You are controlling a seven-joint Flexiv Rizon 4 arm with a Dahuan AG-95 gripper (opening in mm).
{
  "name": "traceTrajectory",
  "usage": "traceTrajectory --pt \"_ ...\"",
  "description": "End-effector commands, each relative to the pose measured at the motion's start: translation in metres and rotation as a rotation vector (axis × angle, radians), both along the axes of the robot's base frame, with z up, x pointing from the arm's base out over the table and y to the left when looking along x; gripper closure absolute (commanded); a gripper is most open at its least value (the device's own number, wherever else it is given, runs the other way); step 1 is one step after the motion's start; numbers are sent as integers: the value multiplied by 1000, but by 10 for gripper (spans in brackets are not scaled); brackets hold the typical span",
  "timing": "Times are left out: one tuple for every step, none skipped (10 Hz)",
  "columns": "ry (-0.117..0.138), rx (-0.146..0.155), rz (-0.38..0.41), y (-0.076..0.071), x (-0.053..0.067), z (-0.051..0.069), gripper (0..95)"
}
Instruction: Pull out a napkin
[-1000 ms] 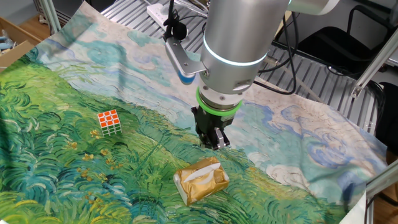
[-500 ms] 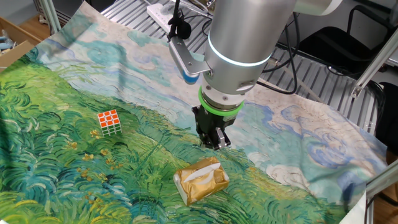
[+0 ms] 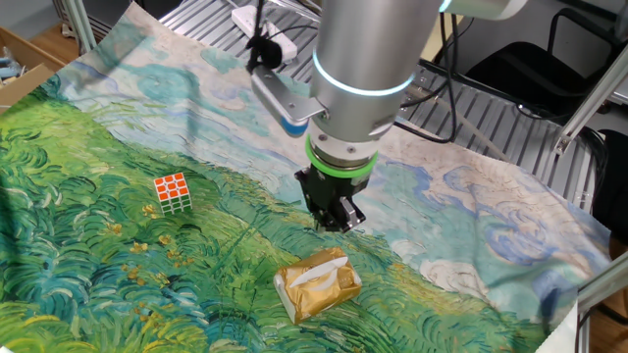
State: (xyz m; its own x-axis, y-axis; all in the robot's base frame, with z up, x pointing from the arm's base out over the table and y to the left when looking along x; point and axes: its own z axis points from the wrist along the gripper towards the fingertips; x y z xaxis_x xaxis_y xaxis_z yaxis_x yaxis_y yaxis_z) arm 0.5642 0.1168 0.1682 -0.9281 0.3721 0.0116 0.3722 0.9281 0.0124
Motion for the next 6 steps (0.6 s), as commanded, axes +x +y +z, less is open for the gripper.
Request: traceTrajectory --pt "4 17 -15 0 1 -1 950" --pt "4 55 -16 0 1 -1 950" --pt "5 81 -31 0 1 -1 950" --pt "5 89 -40 0 1 -1 950" --pt "4 89 -45 0 1 -1 950" --pt "3 89 -55 0 1 -1 950"
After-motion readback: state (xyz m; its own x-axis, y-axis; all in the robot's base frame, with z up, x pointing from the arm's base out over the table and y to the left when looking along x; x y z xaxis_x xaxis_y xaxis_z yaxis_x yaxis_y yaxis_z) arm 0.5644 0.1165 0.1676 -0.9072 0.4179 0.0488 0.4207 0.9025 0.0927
